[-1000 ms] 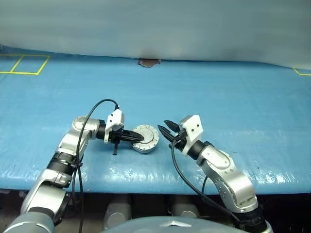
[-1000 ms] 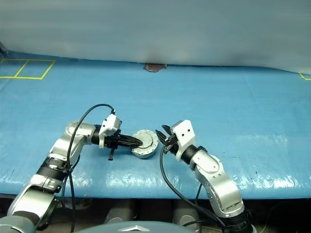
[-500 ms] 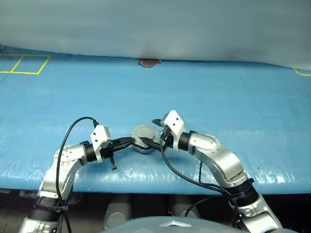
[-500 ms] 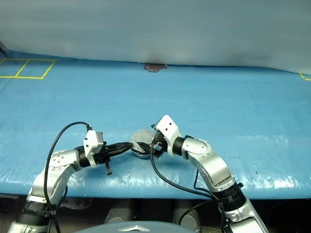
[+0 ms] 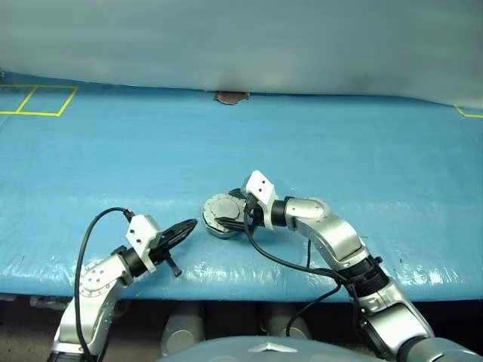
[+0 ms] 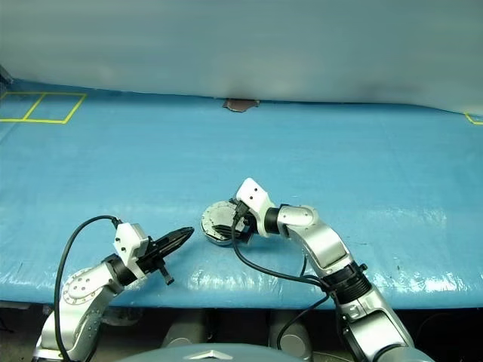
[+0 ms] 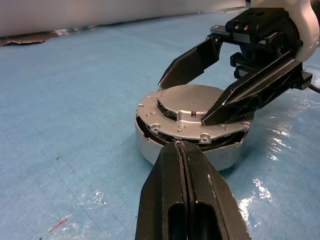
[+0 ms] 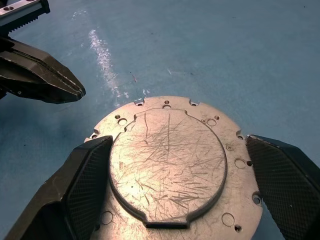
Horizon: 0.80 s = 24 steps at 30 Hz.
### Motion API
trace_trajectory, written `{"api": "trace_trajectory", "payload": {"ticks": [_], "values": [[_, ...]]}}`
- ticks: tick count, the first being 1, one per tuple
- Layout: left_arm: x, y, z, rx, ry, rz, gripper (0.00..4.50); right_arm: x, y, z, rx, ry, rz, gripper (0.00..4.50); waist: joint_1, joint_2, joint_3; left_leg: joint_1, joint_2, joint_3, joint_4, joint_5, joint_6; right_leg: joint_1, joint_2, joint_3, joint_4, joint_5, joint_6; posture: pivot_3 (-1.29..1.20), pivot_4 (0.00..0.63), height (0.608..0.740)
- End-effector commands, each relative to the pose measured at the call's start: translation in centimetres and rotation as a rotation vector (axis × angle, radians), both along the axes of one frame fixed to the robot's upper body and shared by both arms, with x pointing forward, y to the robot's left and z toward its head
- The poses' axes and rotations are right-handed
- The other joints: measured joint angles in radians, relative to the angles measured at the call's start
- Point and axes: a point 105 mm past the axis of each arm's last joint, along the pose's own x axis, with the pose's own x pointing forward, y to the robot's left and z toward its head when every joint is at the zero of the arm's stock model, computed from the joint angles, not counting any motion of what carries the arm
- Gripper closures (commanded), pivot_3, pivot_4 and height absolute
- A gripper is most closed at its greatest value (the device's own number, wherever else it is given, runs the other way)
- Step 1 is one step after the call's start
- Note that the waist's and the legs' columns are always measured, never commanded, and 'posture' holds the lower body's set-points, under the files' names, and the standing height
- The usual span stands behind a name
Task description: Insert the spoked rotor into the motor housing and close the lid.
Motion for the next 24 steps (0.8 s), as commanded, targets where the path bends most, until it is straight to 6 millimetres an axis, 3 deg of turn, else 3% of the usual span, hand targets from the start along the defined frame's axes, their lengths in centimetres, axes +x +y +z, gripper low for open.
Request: {"api": "trace_trajectory", "payload": {"ticks": [1,3,14,24], "values": [[-0.3,-0.5,1.5,-0.029,-0.066,0.01,4.5,-0.4,0.4,0.0,0.005,-0.011,0.028,0.94,-0.001,0.0,0.0,0.0,0.0,0.0,0.0,0.0,0.0,0.0,0.0,0.0,0.0,0.0,0.001,0.0,0.15,0.74],[-0.4,-0.6,1.3,-0.032,-0.062,0.016,4.5,-0.5,0.4,0.0,0.005,-0.016,0.028,1.46,-0.001,0.0,0.0,0.0,0.0,0.0,0.0,0.0,0.0,0.0,0.0,0.0,0.0,0.0,0.001,0.0,0.15,0.74],[-0.4,-0.9,1.1,-0.05,-0.056,0.024,4.5,-1.2,1.5,-0.1,0.001,-0.066,0.023,1.46,-0.007,0.0,0.0,0.0,0.0,0.0,0.0,0.0,0.0,0.0,0.0,0.0,0.0,0.0,0.0,0.0,0.15,0.74],[-0.4,-1.1,0.9,-0.045,-0.052,0.016,4.5,-1.3,1.8,-1.3,-0.059,-0.043,0.002,1.46,-0.011,0.001,0.0,0.001,0.001,0.001,-0.001,0.0,0.0,-0.001,0.0,0.0,0.0,-0.001,0.0,0.0,0.15,0.74]]}}
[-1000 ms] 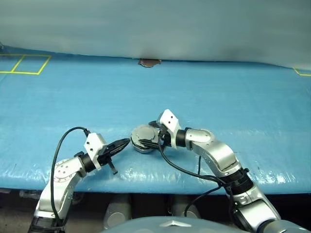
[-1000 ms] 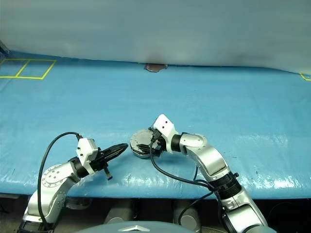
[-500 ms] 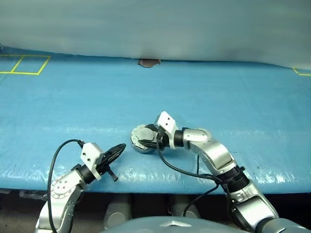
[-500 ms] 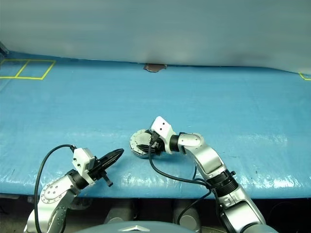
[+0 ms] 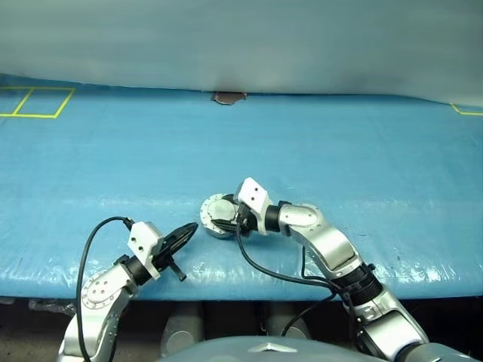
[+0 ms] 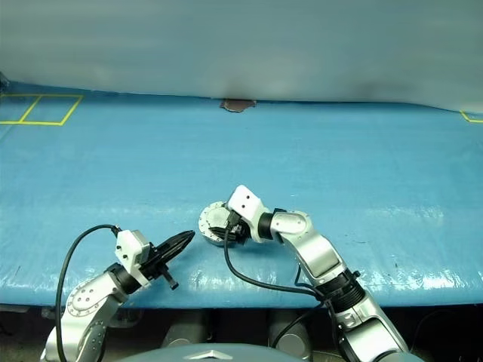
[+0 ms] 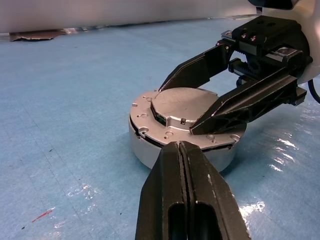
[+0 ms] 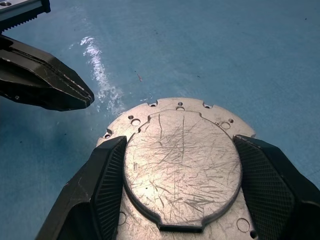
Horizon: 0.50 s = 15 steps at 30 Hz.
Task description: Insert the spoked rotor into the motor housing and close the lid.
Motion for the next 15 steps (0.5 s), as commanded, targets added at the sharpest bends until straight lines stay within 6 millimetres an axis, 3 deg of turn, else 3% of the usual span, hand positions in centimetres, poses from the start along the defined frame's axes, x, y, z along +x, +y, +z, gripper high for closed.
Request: {"api": "trace_trajectory", "payload": {"ticks": [1,15], "values": [[0.06,-0.46,1.09,-0.012,-0.049,-0.016,4.5,-0.44,0.51,-0.83,-0.028,0.034,0.0,1.46,-0.001,0.0,0.0,0.0,0.0,0.0,0.0,0.0,0.0,0.0,0.0,0.0,0.0,0.0,0.0,0.0,0.15,0.74],[0.12,-0.51,1.02,-0.018,-0.046,-0.023,4.5,0.0,0.01,-1.42,-0.072,0.051,0.001,1.46,0.0,0.001,-0.001,0.0,0.001,0.0,0.0,0.0,0.0,-0.001,0.0,0.0,-0.001,0.0,-0.001,0.0,0.15,0.74]]}}
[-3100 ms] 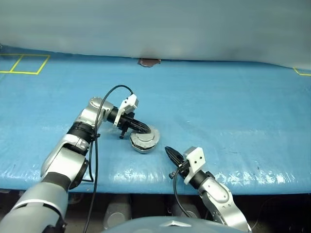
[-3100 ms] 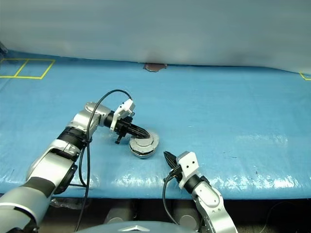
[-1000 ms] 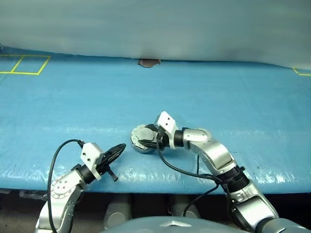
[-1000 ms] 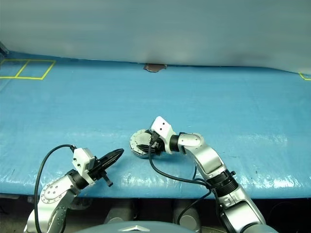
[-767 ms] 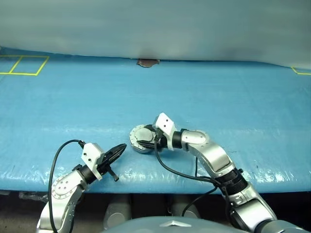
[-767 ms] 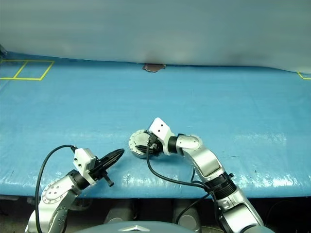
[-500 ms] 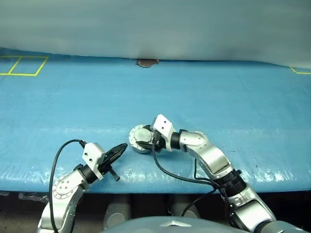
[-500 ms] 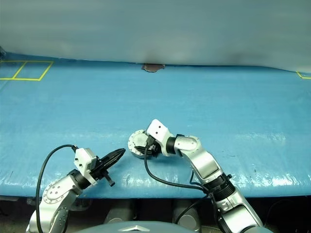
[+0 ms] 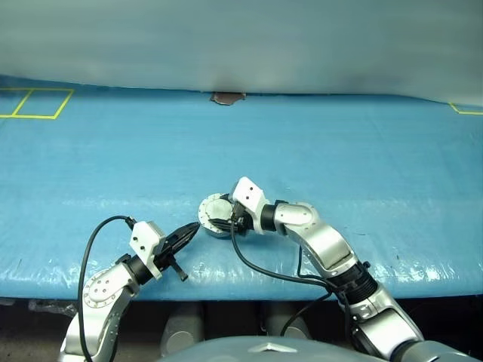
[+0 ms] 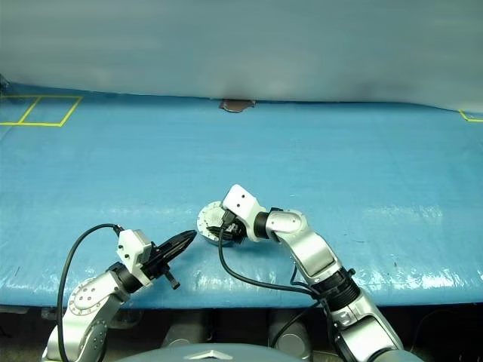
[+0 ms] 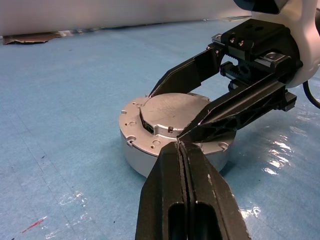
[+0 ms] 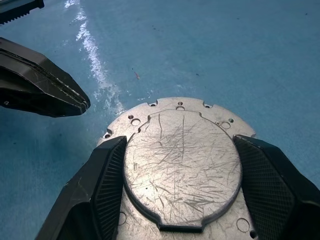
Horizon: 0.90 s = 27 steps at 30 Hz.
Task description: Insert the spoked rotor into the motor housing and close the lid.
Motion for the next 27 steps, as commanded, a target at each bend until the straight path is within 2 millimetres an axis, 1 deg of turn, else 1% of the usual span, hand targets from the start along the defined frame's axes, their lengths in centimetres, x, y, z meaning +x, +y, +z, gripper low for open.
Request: {"api": "trace_trajectory", "payload": {"ticks": [1,5,10,13,15,18,22,27], "values": [[0.1,-0.3,1.0,-0.016,-0.043,-0.013,4.5,-0.1,-0.3,-1.4,-0.038,0.041,-0.008,1.46,0.0,0.0,0.0,0.0,0.0,0.0,0.0,0.0,0.0,0.0,0.0,0.0,0.0,0.0,0.0,0.0,0.15,0.74],[0.6,-0.1,1.3,-0.017,-0.068,0.0,4.5,-0.3,-0.2,-1.8,-0.032,0.056,-0.021,1.46,0.0,0.0,0.0,0.0,0.0,0.0,0.0,0.0,0.0,0.0,0.0,0.0,0.0,0.0,0.0,0.0,0.15,0.74],[2.6,0.3,1.9,0.017,-0.063,-0.025,4.5,-0.7,0.2,-2.0,-0.022,0.067,-0.018,1.46,-0.001,0.0,0.0,0.002,0.0,0.0,0.0,0.0,0.0,-0.001,0.0,0.0,0.0,0.0,0.0,0.0,0.15,0.74],[4.1,1.0,2.2,0.023,-0.015,-0.063,4.5,-0.7,0.2,-2.0,-0.021,0.065,-0.018,1.46,-0.002,0.001,-0.001,0.002,0.002,0.0,0.0,0.0,0.0,-0.001,0.002,0.0,0.0,0.0,0.0,0.0,0.15,0.74],[5.2,1.5,2.4,0.012,0.049,-0.081,4.5,-0.6,0.1,-1.9,-0.021,0.062,-0.021,1.46,-0.001,0.001,-0.001,0.001,0.004,0.0,0.0,0.0,0.0,0.0,0.005,0.0,0.0,0.001,-0.001,0.0,0.15,0.74],[6.3,2.1,2.3,0.06,0.127,-0.089,4.5,-0.5,0.0,-1.8,-0.02,0.058,-0.023,1.46,-0.002,0.001,-0.001,0.001,0.006,-0.001,-0.001,0.0,0.0,0.0,0.007,0.0,0.0,0.001,-0.002,0.0,0.15,0.74],[7.3,2.0,3.2,0.032,0.187,-0.153,4.5,-0.6,-0.1,-1.8,-0.018,0.056,-0.029,1.46,-0.002,0.0,-0.001,0.0,0.006,0.0,-0.003,0.0,0.0,-0.001,0.007,0.0,0.0,0.001,-0.002,0.0,0.15,0.74],[8.1,1.4,3.4,0.048,0.23,-0.206,4.5,-0.7,-0.2,-1.8,-0.016,0.058,-0.035,1.46,0.0,0.0,-0.001,0.001,0.006,0.0,-0.003,0.0,0.0,-0.001,0.007,0.0,-0.001,0.001,-0.002,0.0,0.15,0.74]]}}
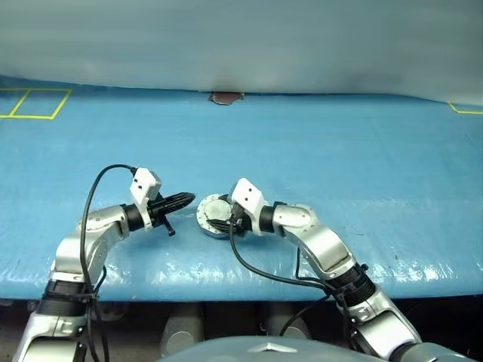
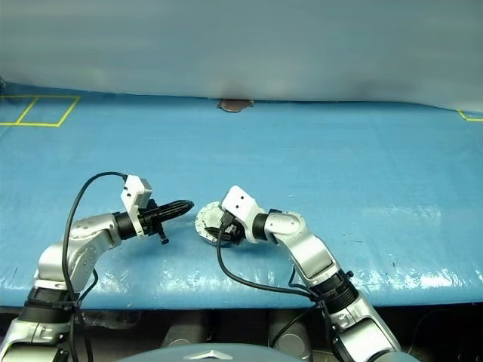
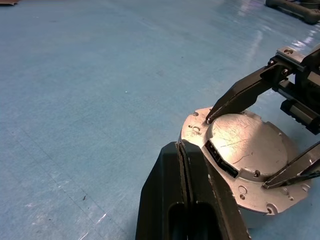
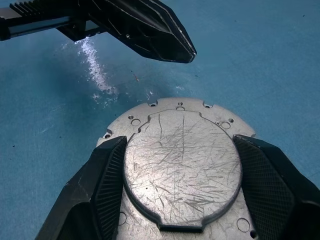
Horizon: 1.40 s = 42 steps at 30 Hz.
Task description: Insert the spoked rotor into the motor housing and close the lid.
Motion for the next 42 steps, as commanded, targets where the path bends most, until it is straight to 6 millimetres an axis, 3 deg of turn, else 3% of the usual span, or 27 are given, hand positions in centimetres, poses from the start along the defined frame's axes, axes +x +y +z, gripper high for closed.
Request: {"api": "trace_trajectory", "payload": {"ticks": [1,9,27,31,32,42], "values": [[0.2,-0.6,0.5,-0.008,0.023,-0.061,4.5,-0.5,-0.5,-1.7,-0.037,0.061,-0.016,1.46,0.001,0.0,0.0,0.0,0.0,0.0,0.0,0.0,0.0,0.0,0.0,0.0,0.0,0.0,0.0,0.0,0.15,0.74],[-0.2,-1.1,-0.4,0.07,0.128,-0.162,4.5,-0.6,-0.5,-1.8,-0.036,0.064,-0.019,1.46,0.002,0.0,0.0,0.0,0.0,0.0,-0.003,0.0,0.0,-0.001,0.0,0.0,-0.001,0.0,0.0,0.0,0.15,0.74],[-0.4,-3.0,-1.8,0.173,0.179,-0.316,4.5,-1.4,-0.7,-1.5,0.004,0.084,-0.016,1.46,0.012,0.0,-0.001,0.0,-0.001,0.0,-0.004,0.0,0.0,0.0,0.0,0.0,-0.002,-0.001,-0.001,0.0,0.15,0.74],[-0.4,-3.1,-1.8,0.189,0.18,-0.341,4.5,-1.9,-1.7,-1.6,0.003,0.087,-0.04,0.14,0.019,-0.001,-0.001,0.0,-0.001,0.0,-0.005,0.0,0.0,0.0,0.0,0.0,-0.003,-0.001,-0.001,0.0,0.15,0.74],[-0.4,-3.1,-1.8,0.192,0.181,-0.344,4.5,-2.0,-2.0,-1.6,0.006,0.089,-0.053,0.03,0.02,-0.001,-0.001,0.0,-0.001,0.0,-0.005,0.0,0.0,0.0,0.0,0.0,-0.003,-0.001,0.0,0.0,0.15,0.74],[-0.6,-3.3,-2.1,0.202,0.183,-0.374,4.5,-3.0,-5.8,-1.1,0.01,0.088,-0.187,0.03,0.019,-0.001,-0.002,0.0,-0.001,0.0,-0.006,0.0,-0.001,0.0,-0.001,0.0,-0.003,-0.003,-0.002,0.0,0.15,0.74]]}}
